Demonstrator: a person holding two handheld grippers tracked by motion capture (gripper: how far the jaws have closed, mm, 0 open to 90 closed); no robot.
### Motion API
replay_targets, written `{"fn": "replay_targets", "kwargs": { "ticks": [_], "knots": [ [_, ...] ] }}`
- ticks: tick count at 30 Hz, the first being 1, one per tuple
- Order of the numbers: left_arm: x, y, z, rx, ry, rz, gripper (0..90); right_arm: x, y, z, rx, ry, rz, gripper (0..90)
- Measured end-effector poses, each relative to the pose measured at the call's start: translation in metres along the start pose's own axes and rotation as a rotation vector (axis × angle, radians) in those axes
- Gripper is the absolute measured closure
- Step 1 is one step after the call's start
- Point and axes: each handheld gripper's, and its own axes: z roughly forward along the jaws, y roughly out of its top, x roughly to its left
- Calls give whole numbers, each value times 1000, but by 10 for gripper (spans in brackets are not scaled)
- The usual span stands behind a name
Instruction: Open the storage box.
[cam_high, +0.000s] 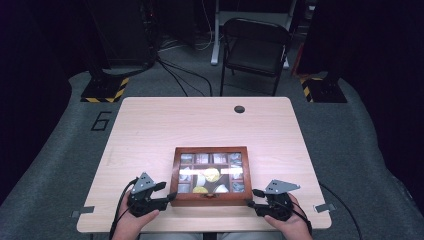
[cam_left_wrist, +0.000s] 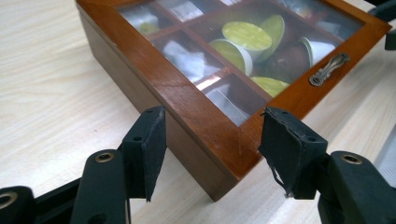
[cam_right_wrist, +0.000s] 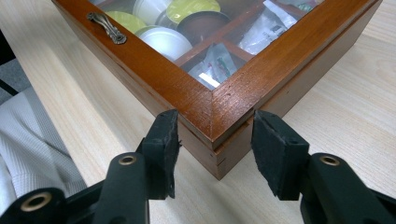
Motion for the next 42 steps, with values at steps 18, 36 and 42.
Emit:
{"fn": "replay_targets", "kwargs": {
  "ticks": [18,36,42],
  "knots": [
    [2,0,-5,-5,4,-10,407,-1,-1,3,40,-24,-70,555],
    [-7,-1,-17,-56,-32,-34,407,1,10,-2,-19,-17,-57,564],
    [-10,-3,-18,-29,-18,11,408,-1,14,-2,-52,-22,-49,555]
  ]
}}
